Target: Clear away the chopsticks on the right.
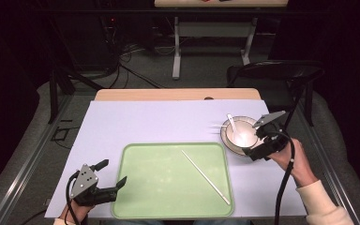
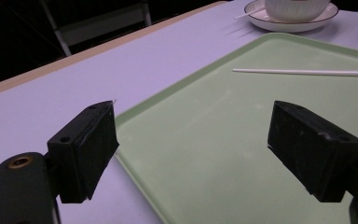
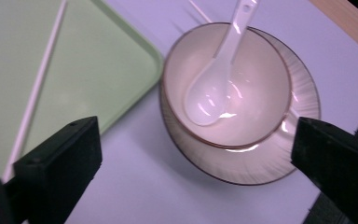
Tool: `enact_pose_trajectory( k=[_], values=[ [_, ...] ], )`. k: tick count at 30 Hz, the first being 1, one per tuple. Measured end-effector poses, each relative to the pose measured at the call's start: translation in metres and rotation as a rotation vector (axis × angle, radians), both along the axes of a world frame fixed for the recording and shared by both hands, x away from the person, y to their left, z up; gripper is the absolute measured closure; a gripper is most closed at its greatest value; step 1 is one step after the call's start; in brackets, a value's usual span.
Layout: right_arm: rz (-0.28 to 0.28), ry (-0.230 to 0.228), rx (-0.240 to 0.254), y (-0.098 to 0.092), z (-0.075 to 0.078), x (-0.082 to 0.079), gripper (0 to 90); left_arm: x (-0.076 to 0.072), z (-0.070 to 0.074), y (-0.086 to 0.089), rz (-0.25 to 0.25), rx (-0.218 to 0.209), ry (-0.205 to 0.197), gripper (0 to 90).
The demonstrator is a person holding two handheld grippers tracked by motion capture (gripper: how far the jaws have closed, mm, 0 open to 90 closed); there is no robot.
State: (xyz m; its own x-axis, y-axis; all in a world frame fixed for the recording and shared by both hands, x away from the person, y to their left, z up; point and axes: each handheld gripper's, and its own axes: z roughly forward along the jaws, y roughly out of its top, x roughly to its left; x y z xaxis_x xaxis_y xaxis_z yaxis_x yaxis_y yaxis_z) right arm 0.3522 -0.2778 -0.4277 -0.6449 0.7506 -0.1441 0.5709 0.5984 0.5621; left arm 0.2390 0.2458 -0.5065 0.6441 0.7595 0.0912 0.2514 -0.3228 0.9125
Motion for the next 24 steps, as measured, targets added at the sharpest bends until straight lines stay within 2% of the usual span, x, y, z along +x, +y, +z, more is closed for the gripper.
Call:
enact_pose_trajectory(
  k=[2,3,4,5,6,10,11,12,15,17,18,19,20,21,24],
  values=[
    [0.01,0.001,-0.001,-0.009,0.003,0.01,0.0,0.0,0.0,0.0,-0.001,0.005,0.001,15.5],
    [-0.008,-0.005,-0.004,-0.017,0.007,0.02,0.0,0.0,0.0,0.0,-0.001,0.002,0.001,15.5],
    [-0.008,-0.005,-0.004,-0.017,0.007,0.02,0.0,0.0,0.0,0.0,-0.001,0.002,0.001,15.5],
    [-0.012,-0.007,-0.002,-0.024,0.009,0.03,0.0,0.0,0.0,0.0,0.002,0.001,0.0,15.5],
    [-0.012,-0.007,-0.002,-0.024,0.009,0.03,0.0,0.0,0.0,0.0,0.002,0.001,0.0,15.5],
    [-0.023,0.007,-0.042,-0.033,0.011,0.048,0.0,0.0,0.0,0.0,0.002,0.001,0.001,15.5],
    [-0.019,0.005,-0.045,-0.038,0.012,0.058,0.0,0.0,0.0,0.0,0.002,0.003,0.001,15.5],
    [-0.019,0.005,-0.045,-0.038,0.012,0.058,0.0,0.0,0.0,0.0,0.002,0.003,0.001,15.5],
    [-0.037,0.012,-0.068,-0.047,0.011,0.077,0.0,0.0,0.0,0.0,0.003,0.002,0.001,15.5],
    [-0.031,0.017,-0.072,-0.048,0.011,0.08,0.0,0.001,0.0,0.0,0.002,0.004,0.001,15.5],
    [-0.032,0.016,-0.078,-0.05,0.01,0.084,1.2,0.001,0.0,0.0,0.002,0.003,0.002,15.5],
    [-0.038,0.017,-0.097,-0.052,0.009,0.091,6.2,0.001,0.0,0.0,0.002,0.003,0.002,15.6],
    [-0.038,0.017,-0.097,-0.052,0.009,0.091,6.2,0.001,0.0,0.0,0.002,0.003,0.002,15.5],
    [-0.047,0.022,-0.106,-0.053,0.006,0.097,10.9,0.001,0.0,0.0,0.002,0.004,0.002,15.5],
    [-0.039,0.03,-0.124,-0.054,0.003,0.102,15.4,0.001,0.0,0.0,0.002,0.001,0.001,15.5]
  ],
)
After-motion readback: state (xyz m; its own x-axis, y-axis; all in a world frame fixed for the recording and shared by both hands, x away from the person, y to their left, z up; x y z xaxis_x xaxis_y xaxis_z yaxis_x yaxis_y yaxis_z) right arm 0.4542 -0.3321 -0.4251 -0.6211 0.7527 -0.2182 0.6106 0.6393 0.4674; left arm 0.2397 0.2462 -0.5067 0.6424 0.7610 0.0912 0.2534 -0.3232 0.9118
